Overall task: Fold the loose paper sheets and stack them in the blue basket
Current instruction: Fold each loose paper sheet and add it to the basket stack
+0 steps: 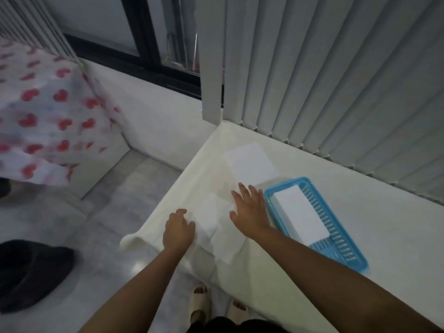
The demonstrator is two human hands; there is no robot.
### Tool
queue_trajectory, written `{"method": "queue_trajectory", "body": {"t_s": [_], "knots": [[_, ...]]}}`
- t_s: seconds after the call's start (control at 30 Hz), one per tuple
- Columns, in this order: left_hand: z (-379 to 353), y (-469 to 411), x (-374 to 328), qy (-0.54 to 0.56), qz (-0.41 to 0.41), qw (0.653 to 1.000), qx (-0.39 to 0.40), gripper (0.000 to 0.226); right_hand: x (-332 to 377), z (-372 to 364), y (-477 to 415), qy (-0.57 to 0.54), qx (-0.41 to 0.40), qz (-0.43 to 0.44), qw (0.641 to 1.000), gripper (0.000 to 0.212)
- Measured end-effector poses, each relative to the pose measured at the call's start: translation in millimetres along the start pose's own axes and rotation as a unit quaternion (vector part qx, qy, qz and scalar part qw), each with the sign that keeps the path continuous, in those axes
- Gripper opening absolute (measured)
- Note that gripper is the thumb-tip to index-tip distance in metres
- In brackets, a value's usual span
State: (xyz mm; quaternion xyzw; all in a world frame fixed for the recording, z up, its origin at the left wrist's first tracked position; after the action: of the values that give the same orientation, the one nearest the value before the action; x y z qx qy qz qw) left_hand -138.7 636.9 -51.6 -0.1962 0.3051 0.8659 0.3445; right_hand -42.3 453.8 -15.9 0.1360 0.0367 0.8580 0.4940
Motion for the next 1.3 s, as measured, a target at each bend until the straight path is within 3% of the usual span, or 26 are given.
{"method": "queue_trajectory", "body": {"t_s": [0.1, 0.23, 0.4, 0.6, 0.7, 0.83, 1.03, 1.3], "knots": [[-5, 10, 6, -0.01, 0.008, 1.0, 0.002, 0.049, 11, -13, -19, 0.025, 0.059, 0.056, 0.996, 0.063], [-12, 11, 3, -0.007, 0.016, 1.0, 0.009, 0.053, 19, -24, -35, 0.03, 0.107, 0.069, 0.991, 0.065], [-11, -2, 1, -0.004, 0.049, 0.998, 0.027, 0.031, 21, -27, -41, 0.01, 0.129, 0.062, 0.99, 0.065], [7, -13, -13, -0.141, -0.077, 0.987, -0.007, 0.021, 24, -14, -54, -0.005, 0.093, 0.073, 0.993, 0.07], [17, -16, -23, -0.181, -0.142, 0.973, -0.036, 0.02, 27, -7, -64, 0.002, 0.051, 0.096, 0.994, 0.053], [25, -19, -28, -0.113, -0.167, 0.979, -0.006, 0.013, 25, 7, -67, 0.042, -0.008, 0.116, 0.992, 0.028], [16, 2, -17, 0.002, -0.162, 0.98, 0.114, 0.008, 6, 13, -28, 0.044, -0.019, 0.114, 0.992, 0.023], [-6, 25, -21, 0.026, -0.178, 0.971, 0.157, 0.024, -10, -4, 24, 0.04, -0.02, 0.063, 0.997, 0.025]]}}
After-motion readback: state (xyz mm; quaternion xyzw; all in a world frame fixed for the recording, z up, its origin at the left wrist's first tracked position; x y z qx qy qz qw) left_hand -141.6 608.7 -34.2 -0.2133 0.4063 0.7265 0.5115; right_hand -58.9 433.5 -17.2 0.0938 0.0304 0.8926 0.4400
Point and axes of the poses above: each hand's wrist, its own y-axis away from the middle knuckle, its own z-axis out of the back of the hand, x = y × z, the point moved 2 cm from there along -y, towards the middle knuckle, and after that the axes turned 3 degrees about z, right-handed, at the moved point
